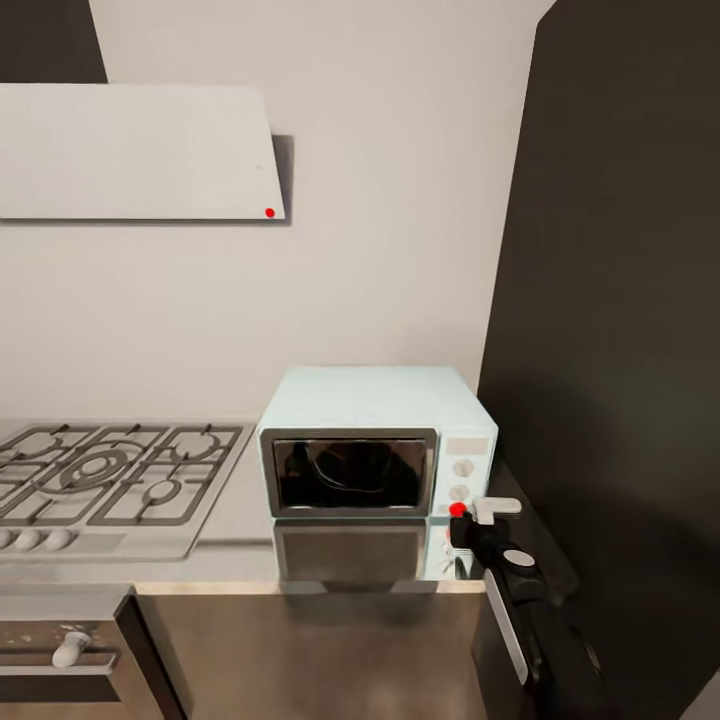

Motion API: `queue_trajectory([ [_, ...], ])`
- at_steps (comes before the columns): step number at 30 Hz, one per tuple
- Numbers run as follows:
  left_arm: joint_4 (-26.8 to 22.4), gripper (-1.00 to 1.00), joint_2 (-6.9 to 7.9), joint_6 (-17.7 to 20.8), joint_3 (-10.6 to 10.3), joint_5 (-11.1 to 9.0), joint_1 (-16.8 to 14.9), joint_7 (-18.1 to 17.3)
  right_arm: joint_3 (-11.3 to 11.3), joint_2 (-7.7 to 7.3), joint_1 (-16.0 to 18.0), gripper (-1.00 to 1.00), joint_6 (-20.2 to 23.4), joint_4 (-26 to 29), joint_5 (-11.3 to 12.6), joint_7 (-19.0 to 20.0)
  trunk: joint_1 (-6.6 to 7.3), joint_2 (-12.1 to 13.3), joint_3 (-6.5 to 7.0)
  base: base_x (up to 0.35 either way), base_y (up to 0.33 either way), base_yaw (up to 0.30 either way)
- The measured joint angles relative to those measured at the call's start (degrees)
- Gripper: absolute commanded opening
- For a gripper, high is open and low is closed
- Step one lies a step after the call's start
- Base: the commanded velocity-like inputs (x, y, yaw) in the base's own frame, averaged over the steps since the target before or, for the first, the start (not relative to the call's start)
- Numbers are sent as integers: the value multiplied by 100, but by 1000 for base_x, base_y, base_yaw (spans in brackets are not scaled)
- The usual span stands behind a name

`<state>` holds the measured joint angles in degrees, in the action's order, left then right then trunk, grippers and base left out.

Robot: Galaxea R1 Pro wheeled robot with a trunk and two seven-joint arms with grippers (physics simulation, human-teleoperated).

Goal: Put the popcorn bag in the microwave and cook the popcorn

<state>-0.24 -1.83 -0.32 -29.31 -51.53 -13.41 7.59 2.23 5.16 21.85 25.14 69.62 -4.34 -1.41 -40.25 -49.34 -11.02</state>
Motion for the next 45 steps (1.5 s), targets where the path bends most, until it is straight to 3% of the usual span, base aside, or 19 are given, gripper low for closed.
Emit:
queue_trajectory([
  [33, 8, 100, 2, -3, 0, -2, 0, 1, 19, -19, 0, -100, 1, -237, -38, 19, -1, 0, 0, 46, 0, 0],
  [38, 7, 100, 1, -7, 1, -1, 1, 1, 22, -18, -185, -100, -1, -85, -11, 31, 0, -4, -1, 79, 0, 0],
  [45, 8, 100, -14, -6, 0, -77, 0, 1, 26, -19, 0, -100, 33, -199, -40, 26, -5, 2, 0, -211, 0, 0],
])
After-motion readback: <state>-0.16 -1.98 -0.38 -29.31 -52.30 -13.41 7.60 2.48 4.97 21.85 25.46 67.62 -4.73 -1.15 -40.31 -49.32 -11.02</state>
